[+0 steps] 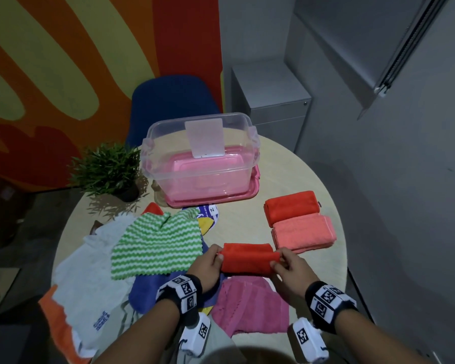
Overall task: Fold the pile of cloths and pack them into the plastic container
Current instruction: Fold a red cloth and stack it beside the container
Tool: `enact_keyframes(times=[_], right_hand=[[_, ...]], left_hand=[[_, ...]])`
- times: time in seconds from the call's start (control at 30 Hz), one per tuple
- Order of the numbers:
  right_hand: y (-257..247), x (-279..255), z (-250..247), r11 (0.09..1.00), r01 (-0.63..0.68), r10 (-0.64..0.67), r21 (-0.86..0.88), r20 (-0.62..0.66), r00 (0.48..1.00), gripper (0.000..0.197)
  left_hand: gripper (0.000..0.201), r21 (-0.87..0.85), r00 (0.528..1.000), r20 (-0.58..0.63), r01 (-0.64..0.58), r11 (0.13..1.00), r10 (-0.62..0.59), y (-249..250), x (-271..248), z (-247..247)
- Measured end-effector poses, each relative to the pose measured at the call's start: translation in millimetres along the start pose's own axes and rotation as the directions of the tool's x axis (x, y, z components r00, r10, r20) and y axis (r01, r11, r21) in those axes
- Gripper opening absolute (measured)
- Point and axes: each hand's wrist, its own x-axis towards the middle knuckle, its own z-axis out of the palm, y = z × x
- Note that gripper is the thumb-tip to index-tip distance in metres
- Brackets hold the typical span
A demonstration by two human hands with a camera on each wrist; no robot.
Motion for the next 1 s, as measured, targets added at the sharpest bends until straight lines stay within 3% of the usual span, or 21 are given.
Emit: enact_keyframes(times=[0.13, 0.3, 0.47, 0.63, 0.87, 1.0], right_hand=[[5.4, 8.6, 8.9, 0.997, -0.031, 0.028, -0.066, -0.055, 0.998, 0.018], [11.7, 14.5, 14.6, 0.99, -0.123, 0.12, -0.066, -0.047, 0.992, 0.024], [17.2, 15.5, 14.5, 0.973, -0.093, 0.081, -0.21, -0.063, 0.995, 0.021], [27.1, 15.7, 16.2, 0.965, -0.19, 0.162, -0.18, -0.157, 0.974, 0.024], [18.7, 18.9, 16.8, 0.91, -0.142, 0.131, -0.389, -0.057, 0.99, 0.017], [15.1, 13.5, 17.4, 0.945, -0.154, 0.15, -0.289, -0.034, 0.988, 0.013]], left_hand=[[0.02, -0.013, 0.997, -0.046, 0.055, 0.998, -0.055, 5.5, 14.4, 3.8], [0.042, 0.017, 0.992, 0.108, 0.062, 0.998, -0.063, -1.9, 16.5, 2.7], [0.029, 0.099, 0.992, -0.035, 0.126, 0.987, -0.124, 1.6, 26.1, 9.5], [0.031, 0.197, 0.965, -0.1, 0.256, 0.946, -0.241, 8.8, 36.1, 16.4], [0.042, 0.403, 0.938, -0.044, 0.331, 0.853, -0.343, 23.0, 44.8, 22.3], [0.041, 0.389, 0.939, 0.038, 0.3, 0.871, -0.341, 23.8, 46.1, 18.8]])
